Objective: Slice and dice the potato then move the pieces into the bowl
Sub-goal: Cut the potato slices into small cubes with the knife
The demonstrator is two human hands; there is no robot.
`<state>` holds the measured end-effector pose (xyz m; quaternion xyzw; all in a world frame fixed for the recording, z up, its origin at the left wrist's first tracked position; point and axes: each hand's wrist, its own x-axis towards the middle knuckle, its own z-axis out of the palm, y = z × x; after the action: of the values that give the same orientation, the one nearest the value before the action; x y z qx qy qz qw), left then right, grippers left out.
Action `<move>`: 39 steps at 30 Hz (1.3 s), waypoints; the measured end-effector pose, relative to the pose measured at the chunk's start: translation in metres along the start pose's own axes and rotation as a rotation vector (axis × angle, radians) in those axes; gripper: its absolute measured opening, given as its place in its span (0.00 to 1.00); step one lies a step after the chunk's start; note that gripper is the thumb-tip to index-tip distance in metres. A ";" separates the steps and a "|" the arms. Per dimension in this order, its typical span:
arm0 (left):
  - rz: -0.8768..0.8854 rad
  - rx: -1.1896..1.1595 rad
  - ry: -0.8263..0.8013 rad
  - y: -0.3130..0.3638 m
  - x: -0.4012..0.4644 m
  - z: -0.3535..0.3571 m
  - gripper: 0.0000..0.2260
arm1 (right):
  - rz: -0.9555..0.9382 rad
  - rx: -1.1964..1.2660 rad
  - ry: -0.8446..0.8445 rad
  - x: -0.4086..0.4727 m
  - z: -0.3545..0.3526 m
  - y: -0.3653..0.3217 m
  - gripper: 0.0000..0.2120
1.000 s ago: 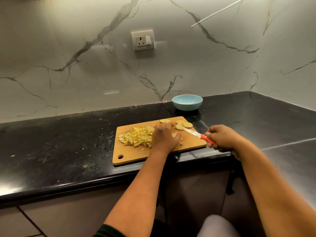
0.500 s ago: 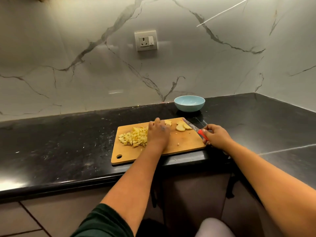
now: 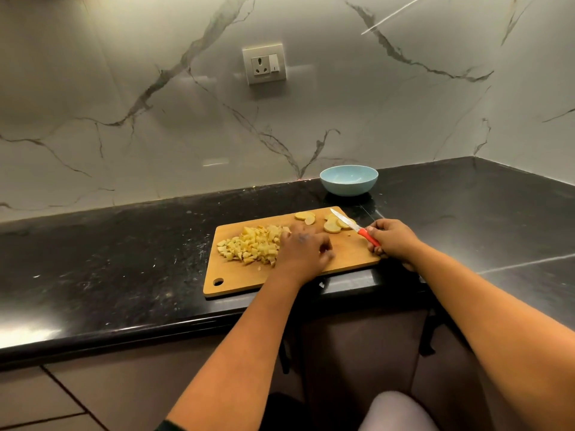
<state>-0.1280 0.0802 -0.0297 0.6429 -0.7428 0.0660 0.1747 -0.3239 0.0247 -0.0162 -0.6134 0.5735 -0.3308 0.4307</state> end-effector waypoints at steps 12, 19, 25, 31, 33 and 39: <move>-0.198 0.005 0.136 -0.005 0.033 -0.010 0.13 | 0.109 0.305 0.057 0.005 -0.001 0.004 0.09; -0.164 -0.108 -0.247 0.023 0.089 0.003 0.28 | 0.229 0.639 0.113 0.019 -0.006 0.007 0.10; -0.022 0.047 -0.275 0.031 0.111 0.011 0.31 | 0.194 0.529 0.091 0.017 -0.004 0.004 0.08; -0.086 -0.241 -0.104 0.030 0.104 0.002 0.15 | 0.166 0.446 0.101 0.022 -0.002 0.005 0.07; -0.160 -0.368 0.020 0.029 0.092 -0.003 0.20 | 0.147 0.418 0.094 0.022 -0.001 0.004 0.07; -0.424 -0.571 0.063 0.006 0.039 -0.006 0.21 | 0.127 0.348 0.080 0.017 -0.001 0.001 0.07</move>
<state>-0.1370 0.0467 -0.0099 0.7056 -0.5755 -0.1623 0.3802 -0.3229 0.0078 -0.0179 -0.4783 0.5619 -0.4214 0.5272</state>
